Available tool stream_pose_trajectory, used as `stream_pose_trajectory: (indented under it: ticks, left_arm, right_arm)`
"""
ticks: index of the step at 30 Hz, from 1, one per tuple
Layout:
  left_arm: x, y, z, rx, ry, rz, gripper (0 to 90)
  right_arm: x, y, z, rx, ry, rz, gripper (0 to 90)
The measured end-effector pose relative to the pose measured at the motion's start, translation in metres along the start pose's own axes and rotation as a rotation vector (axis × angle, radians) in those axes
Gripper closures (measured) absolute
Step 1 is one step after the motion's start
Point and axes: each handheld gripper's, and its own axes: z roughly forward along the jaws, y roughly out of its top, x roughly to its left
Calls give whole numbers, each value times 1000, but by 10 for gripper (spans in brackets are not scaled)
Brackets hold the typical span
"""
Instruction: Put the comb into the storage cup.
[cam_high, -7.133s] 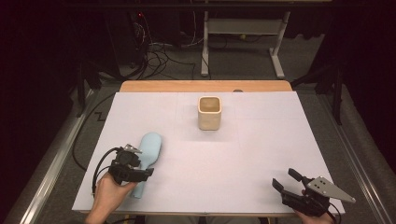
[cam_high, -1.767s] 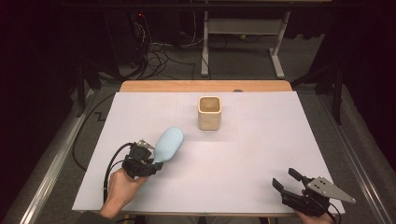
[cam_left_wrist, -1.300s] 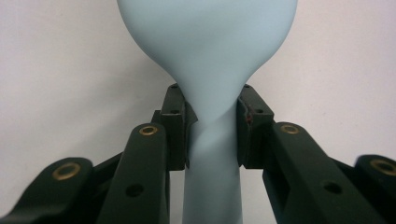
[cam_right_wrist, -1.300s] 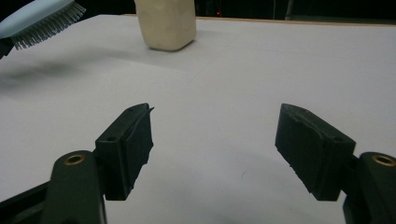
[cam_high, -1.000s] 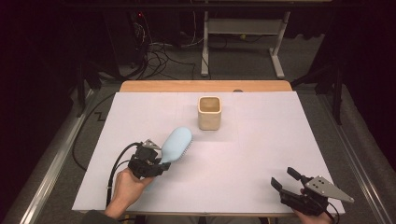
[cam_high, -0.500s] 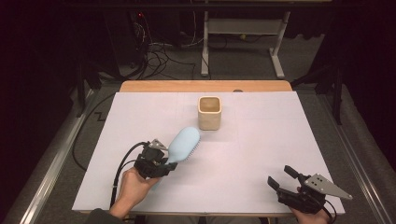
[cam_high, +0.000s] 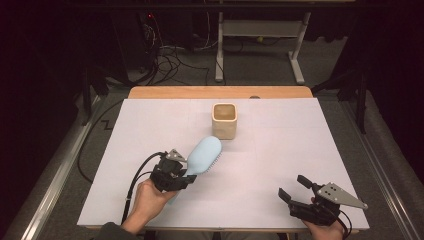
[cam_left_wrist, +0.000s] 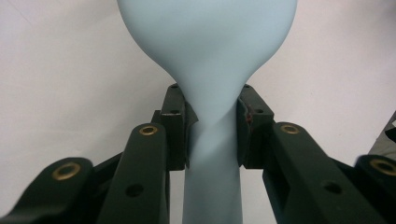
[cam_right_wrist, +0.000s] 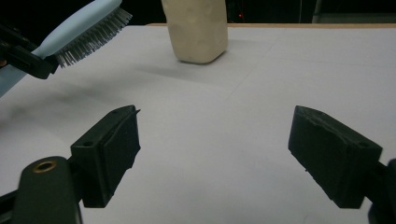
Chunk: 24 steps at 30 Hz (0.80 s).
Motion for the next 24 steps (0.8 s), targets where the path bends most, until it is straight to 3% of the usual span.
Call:
stream_pose_trajectory:
  ticks: [24]
  left_arm:
    - [-13,10,8,-6,-26,44,695]
  right_arm:
    - [19,10,26,65,88,-7,153]
